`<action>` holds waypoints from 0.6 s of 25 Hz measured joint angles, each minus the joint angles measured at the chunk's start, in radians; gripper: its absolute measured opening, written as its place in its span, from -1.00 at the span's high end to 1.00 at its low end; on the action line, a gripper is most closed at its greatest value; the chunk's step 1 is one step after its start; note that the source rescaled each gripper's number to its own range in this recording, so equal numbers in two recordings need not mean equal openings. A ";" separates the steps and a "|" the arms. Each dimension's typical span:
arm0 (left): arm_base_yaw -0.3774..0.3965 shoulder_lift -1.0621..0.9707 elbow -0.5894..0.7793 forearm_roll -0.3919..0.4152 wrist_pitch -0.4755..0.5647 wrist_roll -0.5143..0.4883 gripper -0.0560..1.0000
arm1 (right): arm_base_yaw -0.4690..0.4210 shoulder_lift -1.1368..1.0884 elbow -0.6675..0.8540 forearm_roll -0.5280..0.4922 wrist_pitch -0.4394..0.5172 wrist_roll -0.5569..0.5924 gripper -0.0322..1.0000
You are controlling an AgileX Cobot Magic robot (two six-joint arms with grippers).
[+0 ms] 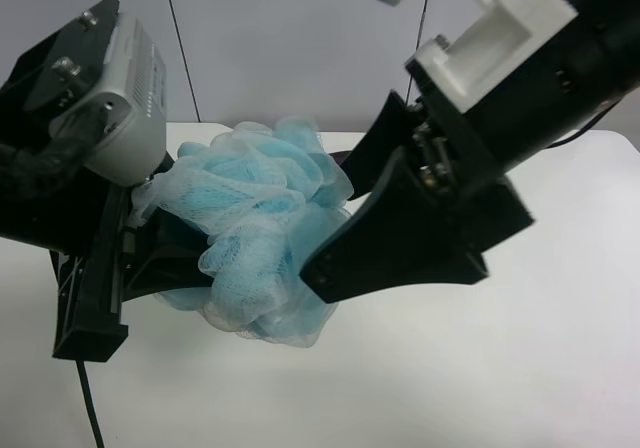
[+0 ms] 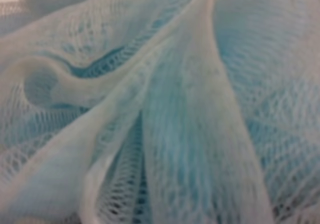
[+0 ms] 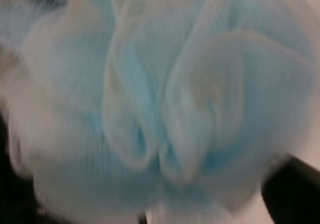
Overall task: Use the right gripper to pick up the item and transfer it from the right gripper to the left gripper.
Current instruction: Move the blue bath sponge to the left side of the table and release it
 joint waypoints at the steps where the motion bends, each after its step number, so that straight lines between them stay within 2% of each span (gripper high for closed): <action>1: -0.001 0.000 0.000 0.000 0.000 0.000 0.73 | 0.000 -0.023 -0.008 -0.038 0.024 0.043 -1.00; 7: -0.004 0.000 0.000 -0.001 0.007 0.001 0.77 | 0.000 -0.152 -0.011 -0.258 0.133 0.210 -1.00; 15: -0.004 0.004 0.000 -0.001 0.021 0.001 0.78 | 0.000 -0.350 0.038 -0.397 0.137 0.355 -1.00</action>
